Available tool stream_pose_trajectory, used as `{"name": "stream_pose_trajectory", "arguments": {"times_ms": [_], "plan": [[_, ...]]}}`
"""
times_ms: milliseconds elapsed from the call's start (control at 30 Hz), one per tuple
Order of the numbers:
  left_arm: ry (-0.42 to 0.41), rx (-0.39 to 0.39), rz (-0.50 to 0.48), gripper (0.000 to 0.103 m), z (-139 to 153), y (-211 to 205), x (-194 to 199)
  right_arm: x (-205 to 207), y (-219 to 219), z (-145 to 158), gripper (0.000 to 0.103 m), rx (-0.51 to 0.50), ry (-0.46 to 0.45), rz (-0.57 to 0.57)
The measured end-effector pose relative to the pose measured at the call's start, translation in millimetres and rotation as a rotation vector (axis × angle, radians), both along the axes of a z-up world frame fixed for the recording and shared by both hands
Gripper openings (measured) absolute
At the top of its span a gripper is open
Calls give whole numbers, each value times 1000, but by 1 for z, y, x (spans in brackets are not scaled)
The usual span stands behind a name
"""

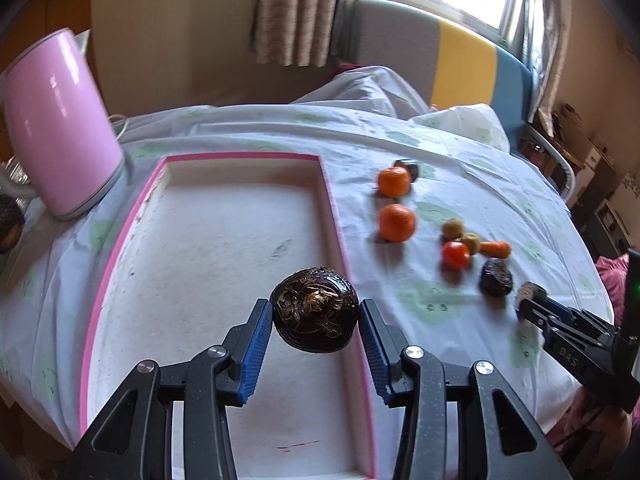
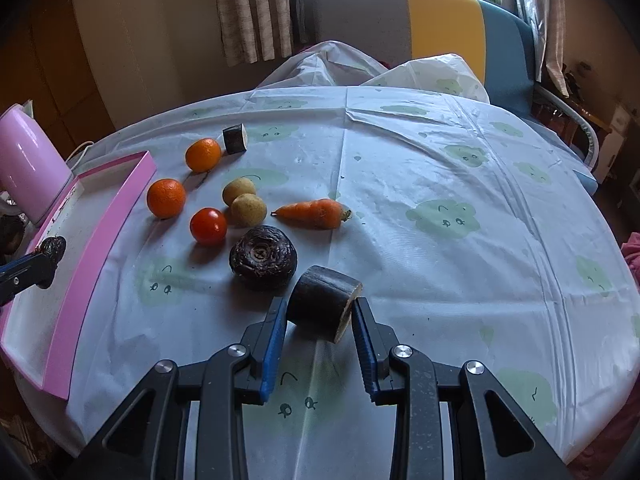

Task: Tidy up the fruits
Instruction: 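Carry both held pieces into the pink tray and open both tools to release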

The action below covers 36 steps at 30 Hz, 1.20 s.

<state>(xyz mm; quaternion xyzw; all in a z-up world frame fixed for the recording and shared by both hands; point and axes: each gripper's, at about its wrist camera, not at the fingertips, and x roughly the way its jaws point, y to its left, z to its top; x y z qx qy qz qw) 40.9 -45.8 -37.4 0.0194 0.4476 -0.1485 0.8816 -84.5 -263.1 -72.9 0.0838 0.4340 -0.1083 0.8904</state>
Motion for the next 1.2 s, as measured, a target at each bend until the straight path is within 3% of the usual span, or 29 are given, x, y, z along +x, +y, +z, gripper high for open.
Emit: {"name": "stream_pose_trajectory", "arguments": {"times_ms": [367,700,1200], "plan": [[68,-2,184,46,-24,58,11,-2,20,9,33,-16,-10,56],[23,-36,210,46,-6,72,1,7,56,20,33,-6,-25,169],[-14,-53,234,46,8,91,-15,44,161,48,33,51,-73,491]]}}
